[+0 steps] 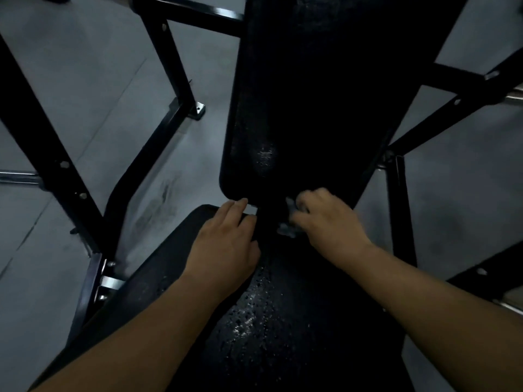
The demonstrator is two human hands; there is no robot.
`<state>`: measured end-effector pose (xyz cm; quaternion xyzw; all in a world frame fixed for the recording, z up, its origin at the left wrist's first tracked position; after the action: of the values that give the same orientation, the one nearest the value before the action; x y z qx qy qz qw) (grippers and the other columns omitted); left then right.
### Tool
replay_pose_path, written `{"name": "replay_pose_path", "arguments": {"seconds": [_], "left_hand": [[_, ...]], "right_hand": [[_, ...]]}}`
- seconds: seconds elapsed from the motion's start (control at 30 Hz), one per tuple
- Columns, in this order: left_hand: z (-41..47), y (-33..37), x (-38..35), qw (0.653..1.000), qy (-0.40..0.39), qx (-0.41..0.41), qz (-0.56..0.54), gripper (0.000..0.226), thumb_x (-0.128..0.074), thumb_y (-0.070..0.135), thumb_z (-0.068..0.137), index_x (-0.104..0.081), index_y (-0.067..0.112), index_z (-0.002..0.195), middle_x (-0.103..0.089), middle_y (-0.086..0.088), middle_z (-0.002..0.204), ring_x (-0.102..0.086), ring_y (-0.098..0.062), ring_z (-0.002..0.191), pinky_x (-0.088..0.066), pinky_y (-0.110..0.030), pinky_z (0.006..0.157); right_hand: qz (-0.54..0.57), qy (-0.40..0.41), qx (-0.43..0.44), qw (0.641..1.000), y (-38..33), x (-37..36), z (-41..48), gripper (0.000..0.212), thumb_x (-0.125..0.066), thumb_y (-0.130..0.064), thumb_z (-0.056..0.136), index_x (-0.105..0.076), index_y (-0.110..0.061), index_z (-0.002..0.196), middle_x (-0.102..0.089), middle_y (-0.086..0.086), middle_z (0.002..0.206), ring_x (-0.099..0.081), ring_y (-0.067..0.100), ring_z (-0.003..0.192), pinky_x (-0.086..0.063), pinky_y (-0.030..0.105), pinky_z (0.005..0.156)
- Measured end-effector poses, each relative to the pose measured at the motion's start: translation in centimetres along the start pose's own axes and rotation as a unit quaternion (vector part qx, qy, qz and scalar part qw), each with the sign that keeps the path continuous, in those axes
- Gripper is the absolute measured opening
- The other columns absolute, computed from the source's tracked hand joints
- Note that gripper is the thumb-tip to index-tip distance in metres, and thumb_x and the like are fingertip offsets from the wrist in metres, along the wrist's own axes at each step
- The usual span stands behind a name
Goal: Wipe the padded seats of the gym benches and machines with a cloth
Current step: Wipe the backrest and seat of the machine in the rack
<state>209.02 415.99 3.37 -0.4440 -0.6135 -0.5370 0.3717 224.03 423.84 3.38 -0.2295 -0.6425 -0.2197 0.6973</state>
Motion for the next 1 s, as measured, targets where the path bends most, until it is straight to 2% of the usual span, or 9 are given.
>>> {"name": "replay_pose_path", "arguments": {"seconds": [0.13,0.23,0.3,0.4,0.5,0.6,0.77,0.9,1.0], "left_hand": [[0.2,1.5,-0.4,1.0,-0.016,-0.017,-0.005,0.046,-0.049,0.031,0.085,-0.062,0.008,0.123,-0.045,-0.016,0.149,-0.043,-0.034,0.137,-0.048,-0.051,0.101],[0.1,2.5,0.0,1.0,-0.02,-0.022,-0.008,0.044,-0.055,0.027,0.089,-0.059,0.008,0.128,-0.041,-0.015,0.151,-0.039,-0.033,0.139,-0.045,-0.051,0.104],[-0.2,3.0,0.2,0.999,-0.022,-0.021,-0.01,0.044,-0.059,0.026,0.09,-0.057,0.009,0.131,-0.039,-0.014,0.153,-0.037,-0.031,0.14,-0.043,-0.049,0.107],[-1.2,4.6,0.4,0.999,-0.032,-0.036,-0.024,0.045,-0.06,0.026,0.09,-0.057,0.01,0.131,-0.04,-0.012,0.152,-0.038,-0.029,0.139,-0.043,-0.047,0.108],[-2.3,6.4,-0.7,0.995,-0.066,-0.06,-0.035,0.05,-0.059,0.031,0.09,-0.055,0.012,0.135,-0.041,-0.011,0.152,-0.037,-0.029,0.141,-0.041,-0.048,0.11],[-3.2,6.9,-1.9,0.994,-0.082,-0.055,-0.041,0.052,-0.053,0.037,0.09,-0.056,0.013,0.136,-0.044,-0.01,0.152,-0.039,-0.03,0.141,-0.039,-0.045,0.112],[-4.3,5.7,-2.5,0.995,-0.091,-0.038,-0.004,0.064,-0.033,0.055,0.092,-0.056,0.017,0.138,-0.048,-0.006,0.149,-0.041,-0.028,0.14,-0.034,-0.044,0.113],[-5.2,4.9,-2.0,0.992,-0.122,-0.031,0.01,0.069,-0.027,0.06,0.091,-0.045,0.023,0.146,-0.038,-0.001,0.157,-0.03,-0.023,0.146,-0.025,-0.042,0.119],[-6.1,4.1,-1.7,0.99,-0.135,-0.031,0.013,0.069,-0.027,0.061,0.092,-0.039,0.026,0.15,-0.03,0.002,0.16,-0.022,-0.019,0.149,-0.018,-0.039,0.122]], "right_hand": [[0.014,-0.019,-0.161,0.987,6.0,2.0,-6.0,0.016,-0.075,0.003,0.069,-0.07,-0.008,0.079,-0.058,0.01,0.09,-0.053,0.032,0.078,-0.036,0.029,0.058],[0.144,0.067,-0.283,0.946,7.7,5.0,-5.3,0.016,-0.062,0.0,0.084,-0.066,-0.011,0.094,-0.055,0.006,0.098,-0.049,0.018,0.085,-0.036,0.026,0.07],[0.238,0.039,-0.319,0.917,6.7,4.0,-5.6,0.017,-0.056,-0.004,0.089,-0.063,-0.013,0.101,-0.055,0.005,0.1,-0.049,0.015,0.085,-0.037,0.027,0.073],[0.242,-0.112,-0.339,0.902,3.1,1.1,-9.7,0.017,-0.054,-0.006,0.09,-0.063,-0.007,0.104,-0.06,0.011,0.105,-0.056,0.028,0.099,-0.038,0.03,0.08],[0.297,-0.089,-0.332,0.891,-0.3,2.5,-12.1,0.032,-0.056,-0.024,0.096,-0.059,-0.011,0.126,-0.054,-0.004,0.124,-0.05,0.023,0.122,-0.036,0.026,0.097],[0.298,-0.119,-0.307,0.896,-1.6,0.9,-10.7,0.061,-0.04,-0.054,0.101,-0.028,-0.03,0.156,-0.032,-0.007,0.154,-0.023,0.017,0.146,-0.021,0.032,0.119],[0.169,-0.092,-0.356,0.915,0.3,-2.7,-6.9,0.053,-0.025,-0.053,0.1,-0.068,-0.026,0.112,-0.064,-0.003,0.112,-0.06,0.021,0.107,-0.046,0.034,0.086],[0.284,-0.116,-0.218,0.927,-5.0,0.9,-11.1,0.051,-0.034,-0.048,0.101,-0.06,-0.023,0.137,-0.053,-0.006,0.146,-0.043,0.014,0.137,-0.028,0.03,0.115],[0.236,-0.124,-0.238,0.934,-2.5,1.7,-15.5,0.058,-0.03,-0.055,0.099,-0.056,-0.025,0.141,-0.041,0.007,0.155,-0.035,0.027,0.144,-0.03,0.047,0.118]]}}
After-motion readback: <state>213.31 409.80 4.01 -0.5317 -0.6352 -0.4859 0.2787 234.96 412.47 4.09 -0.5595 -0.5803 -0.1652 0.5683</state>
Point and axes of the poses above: each hand's wrist, its own z-axis towards the middle knuckle, its own x-axis out of the back of the hand, y = z × x, the point moved 7 cm from there along z, towards the middle knuckle
